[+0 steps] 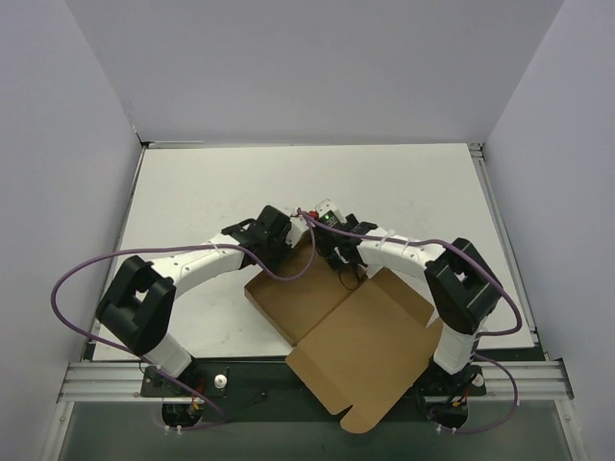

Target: Fold the paper box

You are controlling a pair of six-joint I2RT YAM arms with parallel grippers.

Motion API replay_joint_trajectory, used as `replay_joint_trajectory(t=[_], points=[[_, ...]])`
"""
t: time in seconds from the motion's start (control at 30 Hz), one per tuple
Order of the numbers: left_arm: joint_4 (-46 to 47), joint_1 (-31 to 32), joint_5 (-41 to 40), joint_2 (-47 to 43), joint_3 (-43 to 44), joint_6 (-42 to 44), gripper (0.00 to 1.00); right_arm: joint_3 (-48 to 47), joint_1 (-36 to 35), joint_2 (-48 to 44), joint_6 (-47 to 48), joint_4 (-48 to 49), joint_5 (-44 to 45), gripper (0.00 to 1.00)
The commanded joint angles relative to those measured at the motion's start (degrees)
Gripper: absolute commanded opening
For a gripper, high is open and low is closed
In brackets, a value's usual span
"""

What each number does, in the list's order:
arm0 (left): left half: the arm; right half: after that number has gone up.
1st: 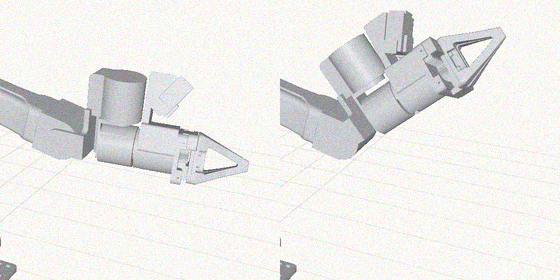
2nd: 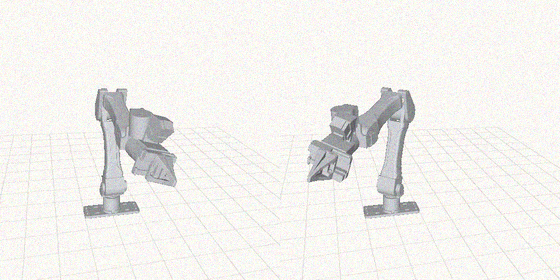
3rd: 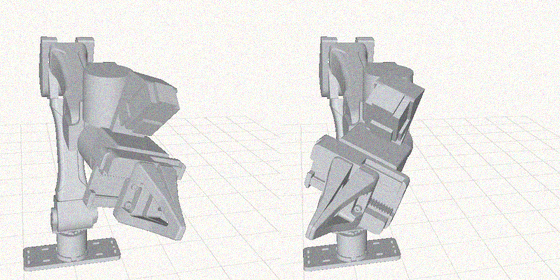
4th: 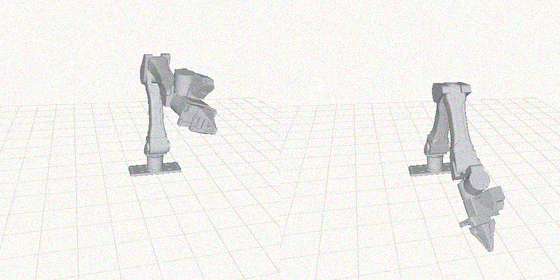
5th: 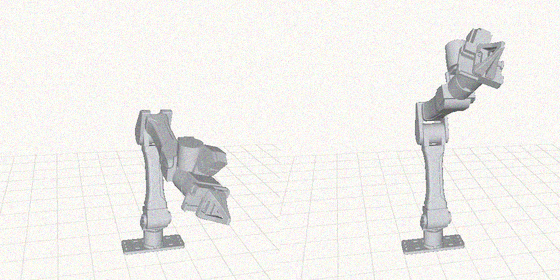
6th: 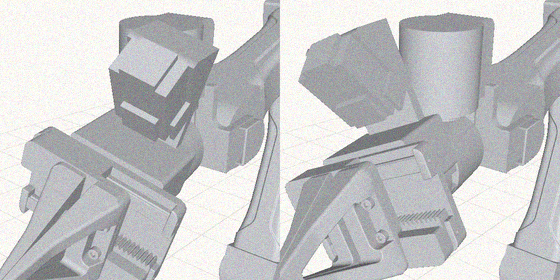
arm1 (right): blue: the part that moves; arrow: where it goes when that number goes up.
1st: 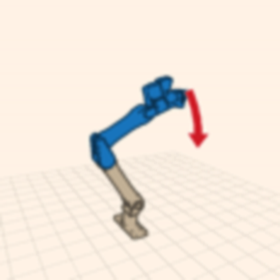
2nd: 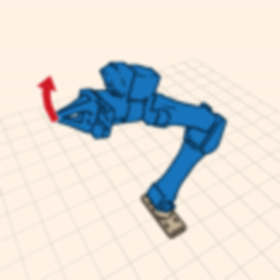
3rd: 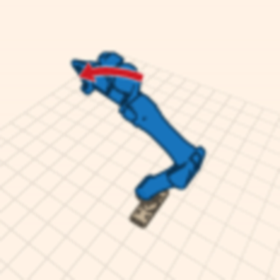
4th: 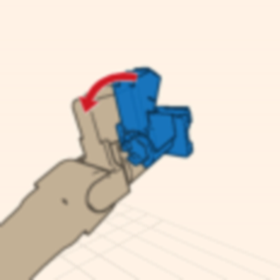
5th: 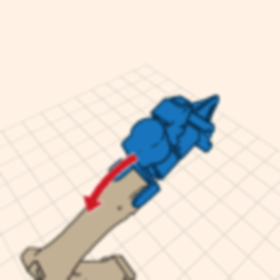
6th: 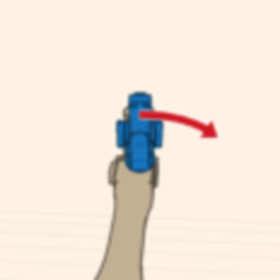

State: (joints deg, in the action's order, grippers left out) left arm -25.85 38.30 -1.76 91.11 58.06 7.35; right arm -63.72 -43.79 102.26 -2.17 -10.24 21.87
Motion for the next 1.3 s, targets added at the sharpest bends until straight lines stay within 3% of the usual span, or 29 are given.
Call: replay_joint_trajectory(t=[0.0, 0.23, 0.57, 0.67, 0.83, 0.9, 1.1, 1.27], points=[[-2.6, -0.2, -4.8, 2.0, 5.0, -1.3, 0.00, 1.3, 0.8, -8.3, -3.1, -7.5, -3.1, 0.67], [-4.7, -2.1, -9.9, 3.3, 6.1, -6.1, 0.00, 1.6, 6.8, -18.4, -15.4, -10.7, -15.4, 0.71], [-5.4, -11.1, -10.2, 2.4, 5.6, -12.1, 0.00, 2.5, 9.6, -25.8, -22.0, -14.9, -19.1, 0.71], [-4.3, -11.3, -8.6, 0.7, 4.8, -12.8, 0.08, 3.6, 9.6, -26.8, -23.8, -15.2, -18.8, 0.70], [-2.5, -11.3, -5.5, -3.4, 3.7, -12.6, 0.42, 7.2, 11.3, -32.1, -30.9, -16.7, -21.2, 0.70], [-1.3, -11.3, -4.6, -5.5, 3.2, -12.7, 0.49, 9.6, 13.3, -33.2, -32.2, -16.7, -24.1, 0.70], [-0.6, -11.3, -2.0, -7.4, 2.7, -12.7, 0.61, 14.8, 21.9, -35.3, -32.3, -16.2, -28.0, 0.72], [-0.4, -11.3, -1.6, -6.9, 2.4, -12.5, 0.60, 20.7, 29.2, -37.7, -32.7, -13.3, -32.6, 0.72]])
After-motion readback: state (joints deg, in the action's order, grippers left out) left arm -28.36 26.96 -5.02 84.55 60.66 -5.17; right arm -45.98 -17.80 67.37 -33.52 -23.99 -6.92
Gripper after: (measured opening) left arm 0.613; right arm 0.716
